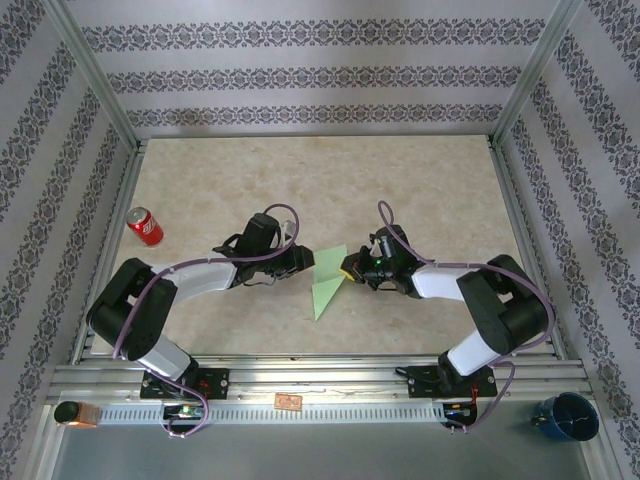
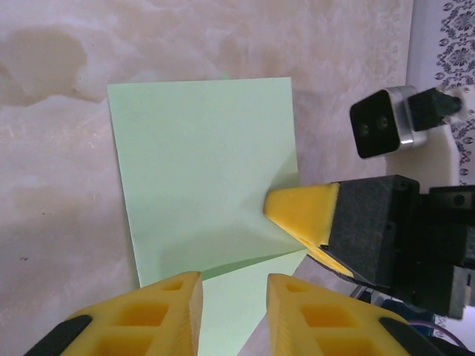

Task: Fold a paper plane with a square sheet of paper (pick it up from the middle)
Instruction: Fold the wing for the fifth time at the center of the table.

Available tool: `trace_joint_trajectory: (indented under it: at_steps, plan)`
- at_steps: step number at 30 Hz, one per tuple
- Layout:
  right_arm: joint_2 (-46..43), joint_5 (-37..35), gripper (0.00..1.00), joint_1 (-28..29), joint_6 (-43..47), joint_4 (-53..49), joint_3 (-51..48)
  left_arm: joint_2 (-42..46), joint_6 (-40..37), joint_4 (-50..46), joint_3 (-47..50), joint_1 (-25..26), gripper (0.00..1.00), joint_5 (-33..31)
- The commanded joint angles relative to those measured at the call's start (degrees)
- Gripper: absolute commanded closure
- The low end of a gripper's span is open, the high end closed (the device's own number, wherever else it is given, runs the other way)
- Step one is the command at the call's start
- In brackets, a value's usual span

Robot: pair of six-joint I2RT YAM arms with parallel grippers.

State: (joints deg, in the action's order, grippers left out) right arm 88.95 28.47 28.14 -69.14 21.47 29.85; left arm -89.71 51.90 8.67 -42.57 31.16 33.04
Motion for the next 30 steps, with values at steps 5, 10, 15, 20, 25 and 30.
trace_joint_trajectory:
  at_steps: [5,10,15,20,25,30]
  plan:
    - [-1.2,-9.4,1.00,3.6,-8.1,5.1,-4.2,-5.4,4.7,5.7,-2.8,2.9,0.76,2.3]
    - [-1.8,-7.8,0.94,3.6,-6.9,5.2,-4.5,-10.2,3.5,2.5,-4.7,3.2,0.77,0.4]
    - [-1.0,-4.9,0.85,2.9,-3.8,4.6,-3.7,-13.3,4.0,4.0,-4.2,3.2,0.78,0.7]
    - [-0.6,-2.0,0.80,1.6,-1.5,5.0,-3.5,-15.0,3.8,4.6,-3.5,3.3,0.80,0.9]
    - [0.0,2.2,0.78,-0.1,2.1,3.5,-2.0,-15.1,3.5,4.3,-3.0,3.2,0.80,0.7]
    - [2.8,7.1,0.79,-2.1,4.6,2.9,-0.1,-14.5,2.8,3.6,-3.1,3.2,0.80,0.7]
